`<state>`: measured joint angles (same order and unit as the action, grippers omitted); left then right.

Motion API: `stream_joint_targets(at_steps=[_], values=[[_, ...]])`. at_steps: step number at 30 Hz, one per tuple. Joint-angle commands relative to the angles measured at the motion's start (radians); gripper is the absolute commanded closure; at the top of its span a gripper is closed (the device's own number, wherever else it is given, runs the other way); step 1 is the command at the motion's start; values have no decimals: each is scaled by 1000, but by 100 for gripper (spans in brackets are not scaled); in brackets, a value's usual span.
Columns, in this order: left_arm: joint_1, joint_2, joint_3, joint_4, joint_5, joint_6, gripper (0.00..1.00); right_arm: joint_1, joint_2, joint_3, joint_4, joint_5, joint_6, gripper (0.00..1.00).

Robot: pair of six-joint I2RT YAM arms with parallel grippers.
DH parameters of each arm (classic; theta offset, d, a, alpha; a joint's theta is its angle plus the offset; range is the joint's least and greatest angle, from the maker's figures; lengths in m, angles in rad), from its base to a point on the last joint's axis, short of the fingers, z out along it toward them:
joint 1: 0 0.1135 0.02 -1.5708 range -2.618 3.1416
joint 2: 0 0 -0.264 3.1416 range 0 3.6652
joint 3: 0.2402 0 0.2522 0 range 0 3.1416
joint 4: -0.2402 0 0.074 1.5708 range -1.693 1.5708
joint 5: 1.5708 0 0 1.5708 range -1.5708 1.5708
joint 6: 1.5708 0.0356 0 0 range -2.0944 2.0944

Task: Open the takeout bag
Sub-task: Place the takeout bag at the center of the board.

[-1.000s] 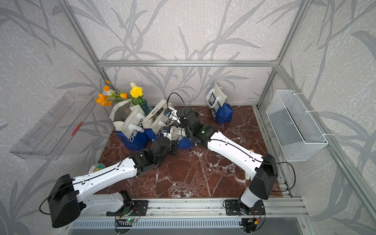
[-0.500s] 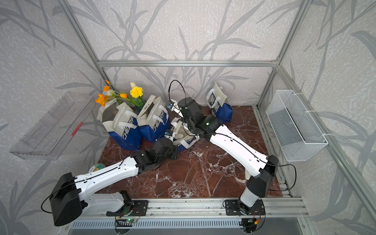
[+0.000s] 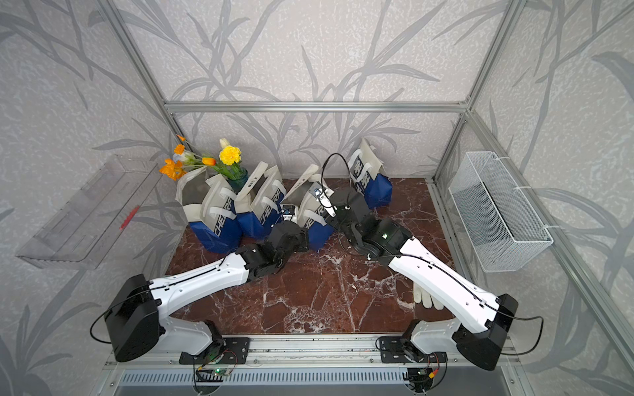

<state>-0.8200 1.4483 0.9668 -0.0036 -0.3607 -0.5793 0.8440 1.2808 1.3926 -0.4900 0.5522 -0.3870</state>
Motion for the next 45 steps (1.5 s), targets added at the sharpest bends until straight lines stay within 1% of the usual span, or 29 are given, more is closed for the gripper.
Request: stream_joint_targets(at_steps=[1, 4, 5, 7, 10, 12, 14, 17, 19, 21, 22, 25, 27, 31, 34, 38, 43, 45], values=[[18, 73, 63, 136, -95, -16, 100, -11, -50, -53, 49, 65, 71, 41], [26, 134, 112, 168, -146, 10, 100, -41, -90, -100, 40, 49, 112, 41], [31, 151, 127, 178, -156, 23, 99, -57, -102, -112, 29, 37, 132, 41], [41, 185, 160, 180, -157, 51, 87, -92, -119, -125, 2, 10, 176, 40], [52, 224, 203, 177, -150, 101, 70, -163, -126, -124, -69, -85, 266, 40], [52, 234, 214, 182, -129, 132, 49, -228, -117, -119, -111, -176, 338, 39], [53, 234, 207, 201, -94, 154, 37, -288, -111, -139, -103, -264, 397, 38], [51, 214, 174, 224, -50, 154, 27, -376, -79, -162, -62, -380, 494, 35], [51, 193, 131, 264, -19, 155, 16, -427, -35, -171, -13, -456, 548, 27], [50, 170, 87, 302, 11, 169, 8, -459, 11, -172, 45, -495, 592, 24], [49, 155, 68, 312, 23, 172, 5, -469, 35, -174, 89, -509, 612, 24], [48, 112, 17, 337, 54, 197, 0, -490, 123, -153, 192, -526, 659, 25], [46, 85, -13, 341, 69, 219, 0, -502, 187, -136, 254, -532, 686, 27], [45, 18, -75, 354, 89, 260, 0, -520, 300, -78, 332, -491, 701, 29], [47, -35, -130, 396, 105, 282, 0, -538, 371, -28, 346, -470, 700, 30], [48, -101, -186, 429, 132, 303, 0, -558, 420, -2, 388, -445, 693, 31], [48, -156, -229, 452, 204, 359, 0, -564, 491, 54, 402, -392, 653, 33], [48, -164, -231, 446, 213, 369, 0, -568, 515, 82, 401, -380, 636, 35]])
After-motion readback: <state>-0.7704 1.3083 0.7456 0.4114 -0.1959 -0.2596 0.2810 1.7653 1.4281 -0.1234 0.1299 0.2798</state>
